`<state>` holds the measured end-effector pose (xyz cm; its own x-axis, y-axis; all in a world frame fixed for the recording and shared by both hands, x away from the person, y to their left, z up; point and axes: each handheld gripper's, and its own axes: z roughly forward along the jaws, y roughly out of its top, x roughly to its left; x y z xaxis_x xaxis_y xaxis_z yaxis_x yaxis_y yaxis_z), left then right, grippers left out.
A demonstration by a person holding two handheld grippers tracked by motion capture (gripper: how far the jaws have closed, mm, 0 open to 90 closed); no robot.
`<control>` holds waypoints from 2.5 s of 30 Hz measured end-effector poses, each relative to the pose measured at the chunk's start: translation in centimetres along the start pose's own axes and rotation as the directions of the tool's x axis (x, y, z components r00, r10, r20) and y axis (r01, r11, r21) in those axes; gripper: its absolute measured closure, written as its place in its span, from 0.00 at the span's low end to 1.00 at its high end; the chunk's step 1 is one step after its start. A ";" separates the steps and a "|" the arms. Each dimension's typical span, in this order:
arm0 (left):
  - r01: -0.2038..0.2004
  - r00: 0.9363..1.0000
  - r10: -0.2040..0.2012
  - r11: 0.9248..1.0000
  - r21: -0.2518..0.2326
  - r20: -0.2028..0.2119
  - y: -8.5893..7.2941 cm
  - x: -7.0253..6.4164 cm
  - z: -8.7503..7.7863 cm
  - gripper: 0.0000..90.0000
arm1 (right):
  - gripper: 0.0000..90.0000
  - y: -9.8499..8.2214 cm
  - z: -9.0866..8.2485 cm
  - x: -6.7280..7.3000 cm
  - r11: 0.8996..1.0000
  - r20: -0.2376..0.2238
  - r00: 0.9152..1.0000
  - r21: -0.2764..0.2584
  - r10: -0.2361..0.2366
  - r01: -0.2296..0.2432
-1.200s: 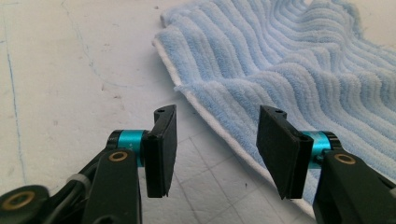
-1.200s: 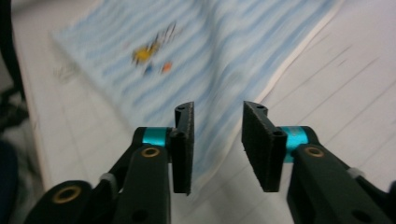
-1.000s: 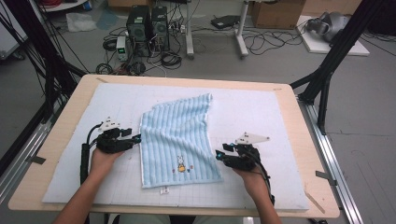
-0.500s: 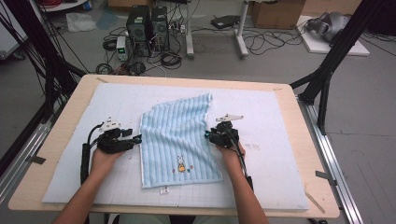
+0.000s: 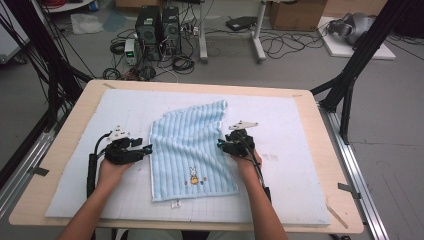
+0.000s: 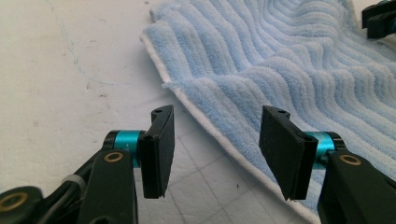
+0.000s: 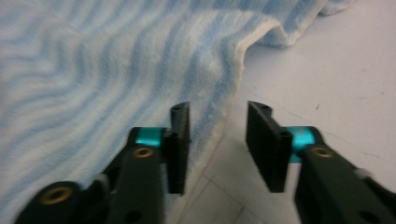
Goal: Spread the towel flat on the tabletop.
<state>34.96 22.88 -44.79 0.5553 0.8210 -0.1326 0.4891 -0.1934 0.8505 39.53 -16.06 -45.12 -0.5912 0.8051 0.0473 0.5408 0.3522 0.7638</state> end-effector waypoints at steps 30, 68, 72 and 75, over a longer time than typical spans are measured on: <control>0.009 1.000 -0.008 1.000 -0.027 0.030 0.0 -0.1 -0.3 0.46 | 0.38 -0.3 -4.7 -4.3 0.959 0.145 0.961 -0.192 0.236 -0.206; -0.201 0.978 0.206 0.971 0.130 -0.027 5.3 -4.3 9.1 0.74 | 0.24 -6.2 -10.1 -1.9 0.985 -0.006 0.996 -0.148 0.090 -0.090; -0.247 0.962 0.260 0.960 0.134 -0.088 5.7 -3.8 9.7 0.96 | 0.24 -6.2 -10.0 -1.8 0.985 -0.015 0.996 -0.149 0.088 -0.090; -0.217 0.963 0.233 0.968 0.123 -0.136 6.4 -2.5 10.2 0.96 | 0.24 -6.2 -10.0 -1.7 0.985 -0.014 0.996 -0.147 0.090 -0.091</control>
<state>43.57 14.10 -44.21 0.5572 0.8186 0.1393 0.4360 -0.4313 0.7899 31.27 -24.39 -43.50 -0.5482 0.8270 0.1249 0.4986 0.2032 0.8427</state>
